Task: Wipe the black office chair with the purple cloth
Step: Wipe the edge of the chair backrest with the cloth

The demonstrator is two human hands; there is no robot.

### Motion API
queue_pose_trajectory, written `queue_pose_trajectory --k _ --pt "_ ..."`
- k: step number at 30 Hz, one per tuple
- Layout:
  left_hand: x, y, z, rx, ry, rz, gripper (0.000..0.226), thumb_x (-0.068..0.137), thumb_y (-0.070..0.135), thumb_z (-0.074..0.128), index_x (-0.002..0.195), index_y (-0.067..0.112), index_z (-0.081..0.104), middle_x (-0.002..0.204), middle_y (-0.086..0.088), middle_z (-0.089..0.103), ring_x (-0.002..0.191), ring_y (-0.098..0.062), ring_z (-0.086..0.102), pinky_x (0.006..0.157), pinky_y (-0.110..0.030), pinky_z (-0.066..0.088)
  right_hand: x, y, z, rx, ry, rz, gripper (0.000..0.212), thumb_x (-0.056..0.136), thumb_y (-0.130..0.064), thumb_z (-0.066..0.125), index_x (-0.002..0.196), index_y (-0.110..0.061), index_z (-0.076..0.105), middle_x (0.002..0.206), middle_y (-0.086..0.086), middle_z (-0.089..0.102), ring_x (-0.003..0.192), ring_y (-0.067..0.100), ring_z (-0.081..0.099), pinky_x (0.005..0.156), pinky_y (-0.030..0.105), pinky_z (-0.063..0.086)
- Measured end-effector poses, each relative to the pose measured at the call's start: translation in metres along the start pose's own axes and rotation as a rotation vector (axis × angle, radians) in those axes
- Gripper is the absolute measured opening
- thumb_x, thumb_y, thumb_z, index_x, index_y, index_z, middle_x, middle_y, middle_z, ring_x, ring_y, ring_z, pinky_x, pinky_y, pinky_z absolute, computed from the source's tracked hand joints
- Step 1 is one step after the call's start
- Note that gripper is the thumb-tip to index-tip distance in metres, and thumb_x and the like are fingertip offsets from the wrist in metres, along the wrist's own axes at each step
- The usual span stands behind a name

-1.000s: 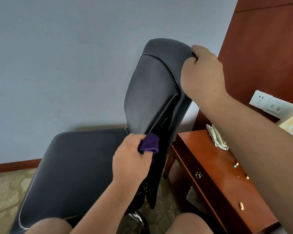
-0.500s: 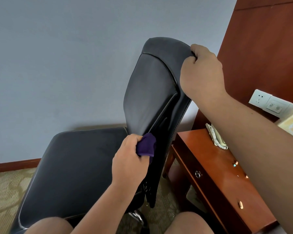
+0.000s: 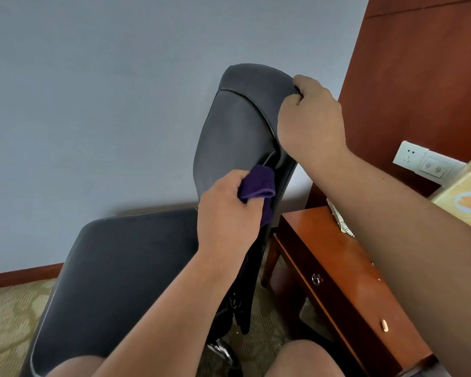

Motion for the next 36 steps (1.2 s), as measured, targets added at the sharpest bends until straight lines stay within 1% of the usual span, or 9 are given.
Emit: queue_pose_trajectory --k 3,8,12,15,17,21,26,31,36 --pt "-0.011 -0.006 0.003 0.056 -0.010 0.056 0.020 0.095 0.045 0.056 0.095 0.030 0.070 0.069 0.012 0.063 0.063 -0.008 0.061 0.058 -0.027 0.050 0.000 0.000 0.000 -0.010 0.013 -0.001 0.036 0.093 -0.006 0.031 0.115 -0.010 0.060 0.096 0.004 0.060 0.083 0.026 0.052 0.060 0.027 0.030" --pt "-0.029 -0.029 0.010 0.110 -0.048 0.060 0.022 0.096 0.047 0.056 0.095 0.031 0.071 0.069 0.011 0.062 0.058 -0.008 0.058 0.054 -0.025 0.047 0.003 0.005 0.000 0.006 0.008 0.010 0.027 0.091 -0.006 0.031 0.099 -0.014 0.055 0.073 -0.007 0.044 0.059 0.012 0.037 0.050 0.012 0.034" --pt "-0.048 -0.062 0.013 0.249 -0.167 -0.044 0.015 0.096 0.039 0.058 0.100 0.030 0.069 0.076 0.015 0.062 0.062 -0.005 0.058 0.054 -0.016 0.037 0.003 0.003 0.001 0.002 0.008 0.007 0.019 0.090 -0.005 0.031 0.091 -0.018 0.045 0.070 -0.008 0.040 0.057 0.012 0.035 0.048 0.010 0.034" --pt "-0.054 -0.069 0.011 0.271 -0.207 -0.101 0.012 0.096 0.035 0.058 0.099 0.031 0.070 0.073 0.015 0.062 0.063 -0.006 0.059 0.052 -0.015 0.037 0.002 0.000 0.001 0.010 0.010 0.012 0.028 0.091 -0.006 0.031 0.102 -0.014 0.055 0.081 -0.003 0.054 0.067 0.017 0.043 0.051 0.015 0.035" --pt "-0.049 -0.059 0.007 0.246 -0.203 -0.094 0.011 0.096 0.035 0.060 0.097 0.031 0.071 0.069 0.014 0.064 0.060 -0.005 0.060 0.051 -0.017 0.043 0.001 0.000 0.001 0.009 0.009 0.013 0.035 0.091 -0.005 0.031 0.109 -0.010 0.060 0.092 0.005 0.060 0.074 0.024 0.046 0.055 0.020 0.037" --pt "-0.023 -0.015 -0.004 0.143 -0.135 -0.023 0.016 0.095 0.035 0.060 0.105 0.031 0.071 0.076 0.011 0.069 0.066 -0.009 0.065 0.061 -0.032 0.056 0.001 0.000 0.001 0.000 0.016 -0.003 0.022 0.090 -0.005 0.031 0.079 -0.019 0.044 0.070 -0.006 0.040 0.057 0.014 0.033 0.047 0.015 0.033" --pt "-0.002 0.013 -0.006 0.087 -0.087 0.045 0.024 0.097 0.048 0.054 0.101 0.031 0.071 0.071 0.009 0.066 0.066 -0.014 0.064 0.064 -0.040 0.058 0.000 0.001 0.001 -0.005 -0.005 -0.007 0.018 0.092 -0.007 0.032 0.087 -0.022 0.041 0.071 -0.009 0.039 0.057 0.011 0.035 0.047 0.010 0.033" --pt "-0.013 -0.009 -0.003 0.085 -0.109 0.001 0.018 0.096 0.043 0.057 0.104 0.033 0.070 0.074 0.012 0.066 0.066 -0.009 0.063 0.064 -0.036 0.057 0.000 -0.001 0.001 -0.011 -0.014 0.005 0.026 0.095 -0.009 0.032 0.097 -0.025 0.052 0.081 -0.013 0.047 0.067 0.012 0.042 0.060 0.021 0.028" --pt "-0.017 -0.024 0.000 0.108 -0.118 0.010 0.016 0.093 0.034 0.064 0.109 0.033 0.069 0.080 0.013 0.067 0.068 -0.009 0.063 0.063 -0.035 0.058 0.001 -0.002 0.002 -0.016 -0.003 0.010 0.036 0.092 -0.006 0.031 0.067 -0.030 0.024 0.065 -0.008 0.032 0.053 0.012 0.032 0.046 0.011 0.033"
Point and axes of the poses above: each hand's wrist, its own x-axis towards the middle knuckle, its own z-axis out of the palm, y = z × x, the point moved 4 cm from there along x, towards the middle knuckle
